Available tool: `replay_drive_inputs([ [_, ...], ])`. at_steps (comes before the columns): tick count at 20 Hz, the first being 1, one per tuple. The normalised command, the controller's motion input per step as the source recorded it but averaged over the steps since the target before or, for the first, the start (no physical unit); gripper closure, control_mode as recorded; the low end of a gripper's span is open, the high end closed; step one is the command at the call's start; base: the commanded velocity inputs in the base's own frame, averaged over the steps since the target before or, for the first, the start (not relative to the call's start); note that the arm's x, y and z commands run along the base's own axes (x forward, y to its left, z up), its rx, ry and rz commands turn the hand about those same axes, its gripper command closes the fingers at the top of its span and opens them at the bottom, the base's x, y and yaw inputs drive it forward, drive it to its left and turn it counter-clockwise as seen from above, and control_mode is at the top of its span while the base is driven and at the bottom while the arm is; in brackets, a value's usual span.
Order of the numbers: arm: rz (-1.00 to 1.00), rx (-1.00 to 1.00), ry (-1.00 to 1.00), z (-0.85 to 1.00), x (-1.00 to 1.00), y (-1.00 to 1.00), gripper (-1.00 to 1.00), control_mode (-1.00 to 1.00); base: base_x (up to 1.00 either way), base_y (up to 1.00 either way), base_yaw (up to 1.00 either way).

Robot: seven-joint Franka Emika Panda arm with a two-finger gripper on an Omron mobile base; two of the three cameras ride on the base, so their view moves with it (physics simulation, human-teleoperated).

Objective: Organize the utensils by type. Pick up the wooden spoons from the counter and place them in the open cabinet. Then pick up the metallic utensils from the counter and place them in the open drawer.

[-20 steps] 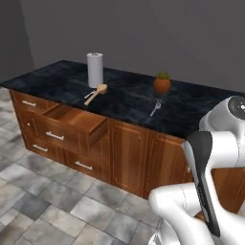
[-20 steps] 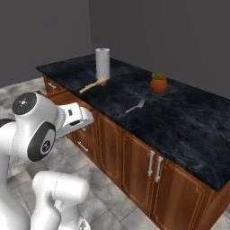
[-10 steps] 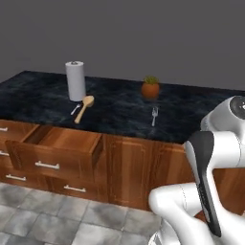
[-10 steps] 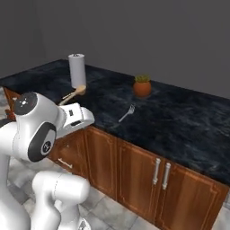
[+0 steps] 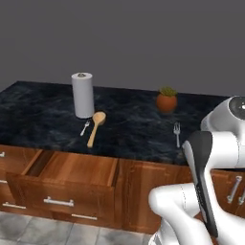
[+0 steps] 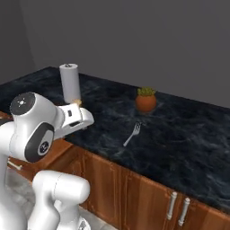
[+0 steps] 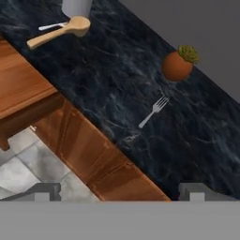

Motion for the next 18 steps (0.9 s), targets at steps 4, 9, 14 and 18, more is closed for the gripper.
replay_drive_inputs([
  [4, 0.00, 0.00, 0.00, 0.00, 0.00, 0.00, -1.00, 1.00, 0.77, 0.12, 0.21],
  [9, 0.00, 0.00, 0.00, 0.00, 0.00, 0.00, -1.00, 1.00, 0.69, 0.11, 0.19],
  [14, 0.00, 0.00, 0.00, 0.00, 0.00, 0.00, -1.00, 1.00, 0.69, 0.28, 0.01],
  [18, 0.00, 0.00, 0.00, 0.00, 0.00, 0.00, -1.00, 1.00, 0.42, 0.29, 0.00],
])
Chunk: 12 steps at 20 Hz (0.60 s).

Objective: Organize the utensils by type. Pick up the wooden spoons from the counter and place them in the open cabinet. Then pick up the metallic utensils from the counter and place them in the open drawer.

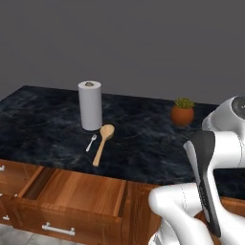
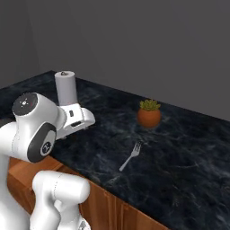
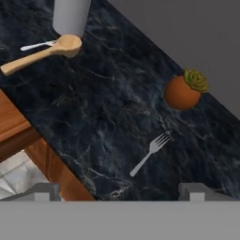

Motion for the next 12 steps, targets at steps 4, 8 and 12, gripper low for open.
replay_drive_inputs([
  [4, 0.00, 0.09, 0.00, 0.00, 0.25, 0.29, -1.00, -1.00, 0.10, 0.08, 0.00],
  [8, -0.05, 0.08, 0.07, 0.00, 0.55, 0.64, -1.00, -1.00, 0.00, 0.00, 0.00],
  [12, -0.07, 0.03, 0.03, 0.00, 0.47, 0.68, -1.00, -1.00, 0.00, 0.00, 0.00],
])
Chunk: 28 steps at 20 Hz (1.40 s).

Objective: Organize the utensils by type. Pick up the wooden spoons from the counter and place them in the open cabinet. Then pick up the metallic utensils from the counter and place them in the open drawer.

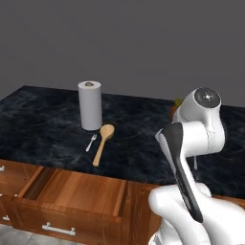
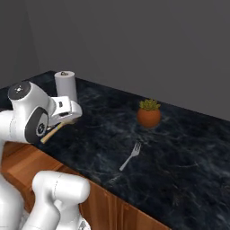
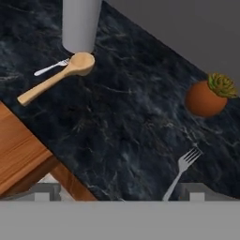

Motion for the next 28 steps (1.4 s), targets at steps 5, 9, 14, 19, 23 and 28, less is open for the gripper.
replay_drive_inputs([
  [5, -0.18, 0.04, 0.06, 0.00, 0.27, 0.78, -1.00, -1.00, 0.00, 0.00, 0.00],
  [9, -0.22, 0.15, 0.05, -0.01, 0.27, 0.65, -1.00, -1.00, 0.00, 0.00, 0.00],
  [14, -0.18, 0.12, 0.08, -0.05, 0.35, 0.60, -1.00, -1.00, 0.00, 0.00, 0.00],
  [19, -0.09, 0.17, 0.13, -0.15, 0.29, 0.43, -1.00, -1.00, 0.00, 0.00, 0.00],
  [23, -0.04, 0.16, 0.18, -0.51, 0.23, 0.15, -1.00, -1.00, 0.00, 0.00, 0.00],
  [28, -0.07, 0.06, 0.14, -0.59, 0.41, 0.19, -1.00, -1.00, 0.00, 0.00, 0.00],
])
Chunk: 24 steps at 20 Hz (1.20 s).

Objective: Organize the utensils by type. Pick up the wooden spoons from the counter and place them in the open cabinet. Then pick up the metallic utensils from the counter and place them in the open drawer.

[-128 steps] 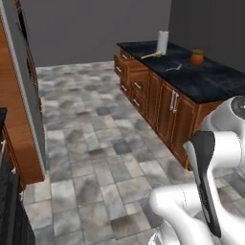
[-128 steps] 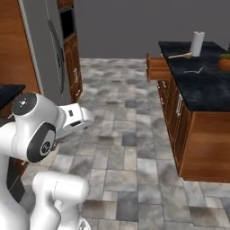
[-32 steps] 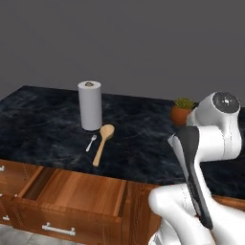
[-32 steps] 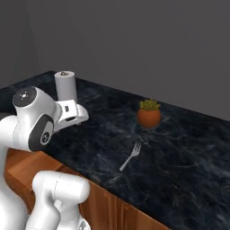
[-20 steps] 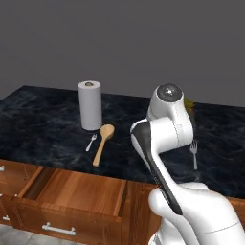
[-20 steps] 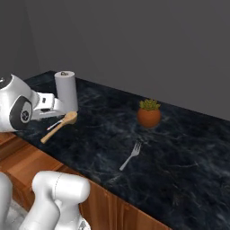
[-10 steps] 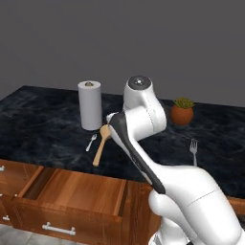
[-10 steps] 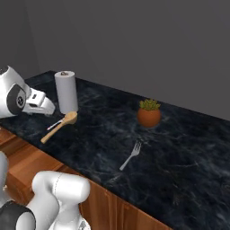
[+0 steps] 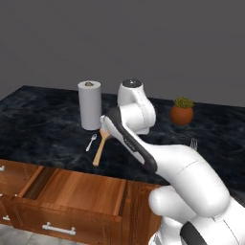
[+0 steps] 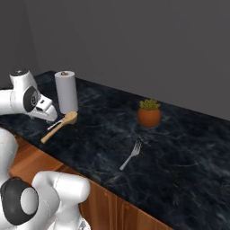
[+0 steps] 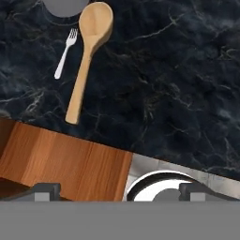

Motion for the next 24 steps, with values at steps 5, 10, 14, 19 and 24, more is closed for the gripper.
replay_drive_inputs([
  [5, -0.07, 0.00, 0.05, -0.27, 0.72, 0.19, -1.00, -1.00, 0.00, 0.00, 0.00],
  [10, -0.05, 0.00, 0.04, -0.40, 0.70, 0.16, -1.00, -1.00, 0.00, 0.00, 0.00],
  [14, -0.05, 0.00, 0.10, -0.73, 0.42, 0.24, -1.00, -1.00, 0.00, 0.00, 0.00],
  [19, -0.01, 0.00, 0.01, -0.38, 0.58, 0.06, -1.00, -1.00, 0.00, 0.00, 0.00],
  [24, 0.00, 0.00, 0.00, -0.24, 0.57, 0.05, -1.00, -1.00, 0.00, 0.00, 0.00],
])
